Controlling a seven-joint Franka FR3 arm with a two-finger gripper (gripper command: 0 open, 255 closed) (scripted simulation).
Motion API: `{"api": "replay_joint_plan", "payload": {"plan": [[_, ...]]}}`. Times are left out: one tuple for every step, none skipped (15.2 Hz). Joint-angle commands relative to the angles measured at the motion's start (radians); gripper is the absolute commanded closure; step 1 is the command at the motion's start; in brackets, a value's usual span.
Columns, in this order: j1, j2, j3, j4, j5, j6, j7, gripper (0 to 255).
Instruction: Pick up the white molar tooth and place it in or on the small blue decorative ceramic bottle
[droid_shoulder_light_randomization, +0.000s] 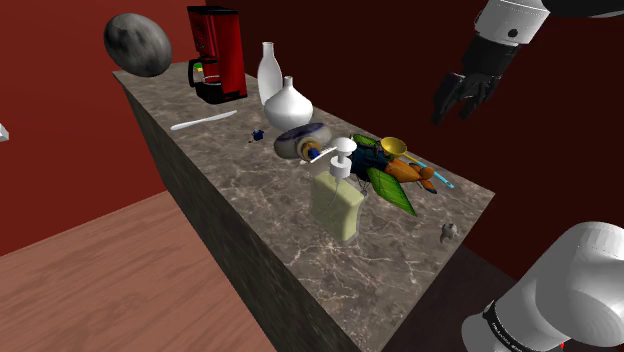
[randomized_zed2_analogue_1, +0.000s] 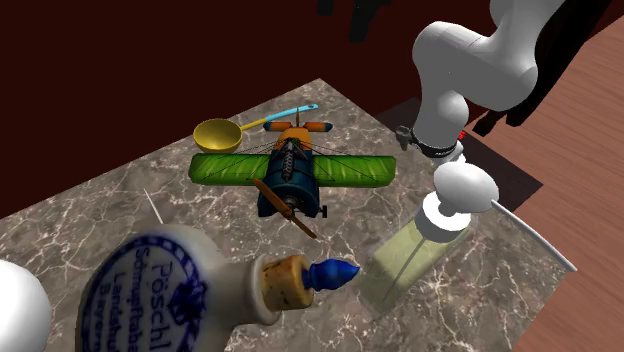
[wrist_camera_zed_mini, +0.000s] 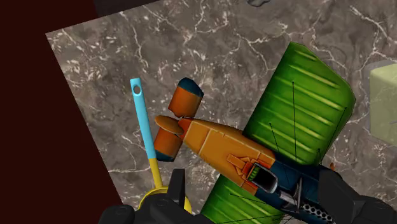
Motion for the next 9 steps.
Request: {"api": "replay_joint_plan", "payload": {"plan": [[0.0,0.0,0.0,0.0,0.0,0.0,0.0,0],[-0.003,-0.021,0.004,-0.037,0.006,0.004,0.013,0],[-0.006,-0.043,0.007,-0.074,0.012,0.007,0.027,0],[-0.009,-0.065,0.011,-0.11,0.019,0.01,0.041,0],[-0.012,-0.087,0.016,-0.146,0.027,0.012,0.054,0],[-0.014,-0.109,0.02,-0.181,0.035,0.014,0.068,0],[-0.017,-0.131,0.025,-0.216,0.043,0.015,0.082,0],[-0.019,-0.154,0.03,-0.25,0.052,0.016,0.096,0],[-0.021,-0.177,0.035,-0.284,0.061,0.016,0.11,0]]}}
